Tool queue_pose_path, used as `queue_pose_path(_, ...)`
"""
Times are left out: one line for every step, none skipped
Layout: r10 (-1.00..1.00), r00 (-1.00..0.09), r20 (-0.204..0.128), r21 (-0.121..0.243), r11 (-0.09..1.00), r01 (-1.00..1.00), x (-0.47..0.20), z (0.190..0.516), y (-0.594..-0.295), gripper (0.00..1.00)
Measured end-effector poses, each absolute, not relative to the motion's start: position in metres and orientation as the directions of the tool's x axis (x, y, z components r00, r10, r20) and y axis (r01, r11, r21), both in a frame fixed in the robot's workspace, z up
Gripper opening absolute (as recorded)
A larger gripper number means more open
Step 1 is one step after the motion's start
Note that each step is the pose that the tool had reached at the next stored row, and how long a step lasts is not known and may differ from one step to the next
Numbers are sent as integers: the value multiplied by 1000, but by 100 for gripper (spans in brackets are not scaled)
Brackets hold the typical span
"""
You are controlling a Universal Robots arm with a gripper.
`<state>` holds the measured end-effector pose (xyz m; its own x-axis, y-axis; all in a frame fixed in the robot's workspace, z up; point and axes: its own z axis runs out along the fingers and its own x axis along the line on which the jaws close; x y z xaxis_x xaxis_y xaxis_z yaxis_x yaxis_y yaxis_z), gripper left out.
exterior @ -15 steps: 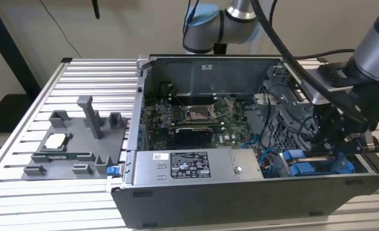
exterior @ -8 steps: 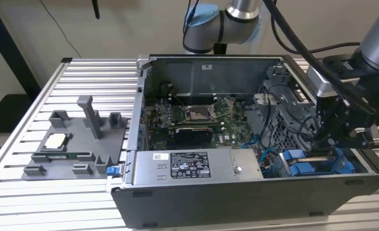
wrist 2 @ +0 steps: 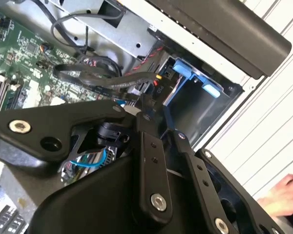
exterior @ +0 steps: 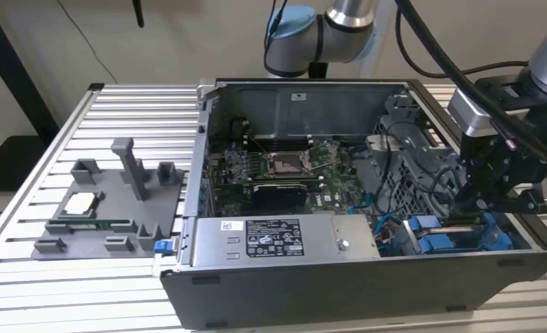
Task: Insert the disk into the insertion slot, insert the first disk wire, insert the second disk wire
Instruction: 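Insert the second disk wire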
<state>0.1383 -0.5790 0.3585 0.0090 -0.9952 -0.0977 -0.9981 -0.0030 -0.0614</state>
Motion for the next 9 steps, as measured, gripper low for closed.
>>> queue_pose_path(-995,9,-95,-58,-3,-998,139,360,-579,24)
queue_pose_path(-996,8,-93,-55,-3,-999,139,361,-579,24)
queue_pose_path(-996,8,-92,-51,-3,-999,139,363,-579,24)
queue_pose_path(-996,8,-92,-49,-3,-999,139,366,-579,24)
queue_pose_path(-996,7,-92,-48,-3,-999,139,370,-579,24)
queue_pose_path(-996,7,-92,-47,-3,-999,139,374,-579,24)
queue_pose_path(-996,8,-92,-46,-3,-999,139,378,-579,24)
queue_pose_path(-996,7,-92,-46,-3,-999,139,383,-579,24)
queue_pose_path(-996,7,-92,-45,-3,-999,139,387,-579,24)
